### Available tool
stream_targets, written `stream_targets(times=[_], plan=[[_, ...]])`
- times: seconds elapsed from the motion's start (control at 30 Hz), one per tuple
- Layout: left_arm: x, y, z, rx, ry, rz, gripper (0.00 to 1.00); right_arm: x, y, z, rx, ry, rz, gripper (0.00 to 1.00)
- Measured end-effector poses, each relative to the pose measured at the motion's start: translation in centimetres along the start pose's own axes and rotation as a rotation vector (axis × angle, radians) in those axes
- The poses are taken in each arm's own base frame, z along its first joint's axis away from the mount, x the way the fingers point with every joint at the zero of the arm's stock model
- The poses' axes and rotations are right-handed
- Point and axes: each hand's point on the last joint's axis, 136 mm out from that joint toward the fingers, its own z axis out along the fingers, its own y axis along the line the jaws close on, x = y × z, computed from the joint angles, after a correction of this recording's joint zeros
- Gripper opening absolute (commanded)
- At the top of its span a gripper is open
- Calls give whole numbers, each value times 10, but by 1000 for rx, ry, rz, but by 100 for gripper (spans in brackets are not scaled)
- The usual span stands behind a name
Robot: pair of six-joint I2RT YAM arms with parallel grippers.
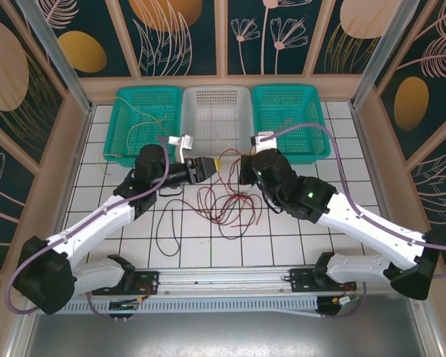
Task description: Untangle the cables
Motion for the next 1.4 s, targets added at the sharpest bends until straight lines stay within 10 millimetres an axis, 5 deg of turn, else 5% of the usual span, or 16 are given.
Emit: stream_targets(times=[0.1,0.37,0.6,0.73,0.83,0.97,1.07,1.17,1.23,1.4], plan=[[11,0,7,6,35,1,50,1,2,0,-9,5,-4,0],[3,-7,11,0,16,65,0,3,9,-2,-43,14,-22,0],[-6,-2,6,-95,0,151,0,-6,-18,-18,-12,-49,38,0],[2,-8,-8,-113,24,218,0,-5,-66,-26,34,-101,176,10],[12,-20,-17,-98,42,277,0,-3,-80,-31,26,-112,254,16],[11,-11,-38,-157,16,305,0,-8,-125,-33,163,-148,343,37],[13,-6,-41,-186,19,316,0,4,-139,-26,226,-104,357,41],[13,0,-40,-205,23,309,0,15,-132,-18,201,-43,354,46],[11,0,-38,-201,14,297,0,19,-116,-17,133,-13,346,59],[-1,-11,-33,-153,-43,275,0,33,-25,-17,-174,77,301,66]])
